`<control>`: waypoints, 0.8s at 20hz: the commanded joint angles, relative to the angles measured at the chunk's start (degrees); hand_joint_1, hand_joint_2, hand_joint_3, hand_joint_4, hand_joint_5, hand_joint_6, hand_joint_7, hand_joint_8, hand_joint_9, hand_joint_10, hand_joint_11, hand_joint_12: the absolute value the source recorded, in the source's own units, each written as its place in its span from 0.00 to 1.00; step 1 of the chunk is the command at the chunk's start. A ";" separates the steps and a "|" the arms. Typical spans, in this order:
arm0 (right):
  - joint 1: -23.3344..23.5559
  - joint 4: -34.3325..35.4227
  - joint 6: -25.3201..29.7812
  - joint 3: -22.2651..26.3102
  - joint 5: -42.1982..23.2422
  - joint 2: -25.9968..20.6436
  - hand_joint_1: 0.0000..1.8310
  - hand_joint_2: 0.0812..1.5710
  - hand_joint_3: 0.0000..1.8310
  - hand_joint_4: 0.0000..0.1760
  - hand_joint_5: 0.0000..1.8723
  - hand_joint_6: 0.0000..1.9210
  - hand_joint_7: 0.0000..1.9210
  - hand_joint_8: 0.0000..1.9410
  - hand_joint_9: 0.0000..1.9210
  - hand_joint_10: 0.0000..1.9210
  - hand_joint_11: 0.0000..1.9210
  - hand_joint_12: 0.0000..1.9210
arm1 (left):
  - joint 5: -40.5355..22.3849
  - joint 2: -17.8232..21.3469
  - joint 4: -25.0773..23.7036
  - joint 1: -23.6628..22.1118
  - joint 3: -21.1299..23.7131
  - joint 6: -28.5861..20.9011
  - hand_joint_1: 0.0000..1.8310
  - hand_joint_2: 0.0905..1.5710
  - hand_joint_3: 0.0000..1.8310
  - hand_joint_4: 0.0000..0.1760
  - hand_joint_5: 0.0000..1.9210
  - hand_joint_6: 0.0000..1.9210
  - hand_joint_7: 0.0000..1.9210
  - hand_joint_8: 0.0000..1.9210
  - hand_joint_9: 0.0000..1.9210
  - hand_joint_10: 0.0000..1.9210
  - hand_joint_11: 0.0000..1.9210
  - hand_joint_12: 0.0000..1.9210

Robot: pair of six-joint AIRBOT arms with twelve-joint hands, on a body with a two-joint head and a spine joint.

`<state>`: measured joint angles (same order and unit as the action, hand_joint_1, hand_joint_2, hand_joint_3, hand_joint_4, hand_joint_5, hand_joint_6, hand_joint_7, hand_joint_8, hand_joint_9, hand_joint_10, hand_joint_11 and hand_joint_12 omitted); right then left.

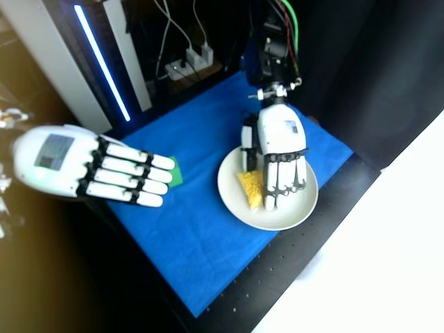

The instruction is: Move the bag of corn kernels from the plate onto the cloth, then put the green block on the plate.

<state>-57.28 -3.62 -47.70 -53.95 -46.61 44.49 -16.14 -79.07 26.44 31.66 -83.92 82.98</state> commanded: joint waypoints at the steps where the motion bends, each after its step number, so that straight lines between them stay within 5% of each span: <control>1: 0.72 0.92 -0.04 -0.27 -6.68 0.11 0.23 0.82 0.00 0.00 0.00 0.00 0.00 0.00 0.00 0.00 0.00 0.00 | -1.58 0.09 0.03 -0.24 0.02 0.08 0.58 0.83 0.00 0.00 0.31 0.77 0.27 0.20 0.24 0.76 0.27 0.93; 3: 0.72 0.92 -0.01 -0.27 -6.68 0.12 0.23 0.82 0.00 0.01 0.00 0.00 0.00 0.00 0.00 0.00 0.00 0.00 | -3.13 1.03 0.10 -0.85 0.75 0.09 0.71 0.85 0.00 0.00 0.25 0.86 0.15 0.48 0.27 0.88 0.29 0.99; 4: 0.72 0.92 0.00 -0.27 -6.68 0.12 0.23 0.82 0.00 0.00 0.00 0.00 0.00 0.00 0.00 0.00 0.00 0.00 | -4.16 1.76 -0.14 -1.25 1.49 0.10 0.69 0.86 0.00 0.00 0.30 0.86 0.19 0.84 0.26 0.90 0.30 0.99; 5: 0.71 0.94 0.05 -0.27 -6.68 0.12 0.23 0.82 0.00 0.00 0.00 0.00 0.00 0.00 0.00 0.00 0.00 0.00 | -6.01 2.89 -0.69 -1.68 2.74 0.12 0.69 0.87 0.00 0.00 0.30 0.87 0.20 0.93 0.25 0.91 0.30 0.98; 10: 0.70 1.05 0.20 -0.24 -6.69 0.12 0.20 0.84 0.00 0.00 0.00 0.00 0.00 0.00 0.00 0.00 0.00 0.00 | -15.56 9.18 -6.64 -2.53 10.10 -2.61 0.69 0.87 0.00 0.00 0.29 0.84 0.21 0.97 0.25 0.91 0.28 0.96; 11: 0.70 1.08 0.45 -0.22 -6.69 0.12 0.21 0.84 0.00 0.00 0.00 0.00 0.00 0.00 0.00 0.00 0.00 0.00 | -18.96 11.41 -9.64 -2.22 12.88 -4.59 0.71 0.86 0.00 0.00 0.25 0.87 0.11 0.76 0.26 0.90 0.27 0.95; 12: 0.70 1.10 0.59 -0.21 -6.70 0.13 0.22 0.84 0.00 0.00 0.00 0.00 0.00 0.00 0.00 0.00 0.00 0.00 | -21.00 12.63 -11.00 -1.61 14.33 -5.87 0.70 0.87 0.00 0.00 0.22 0.90 0.06 0.68 0.24 0.92 0.27 0.98; 16: 0.69 1.56 0.79 0.03 -6.71 0.12 0.19 0.84 0.00 0.00 0.00 0.00 0.00 0.00 0.00 0.00 0.00 0.00 | -31.96 20.82 -17.76 5.70 23.85 -12.35 0.71 0.86 0.00 0.00 0.24 0.87 0.11 0.64 0.25 0.89 0.26 0.98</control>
<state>-57.28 -2.98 -47.07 -53.95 -46.61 44.53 -39.72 -58.04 9.19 38.54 -59.37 70.50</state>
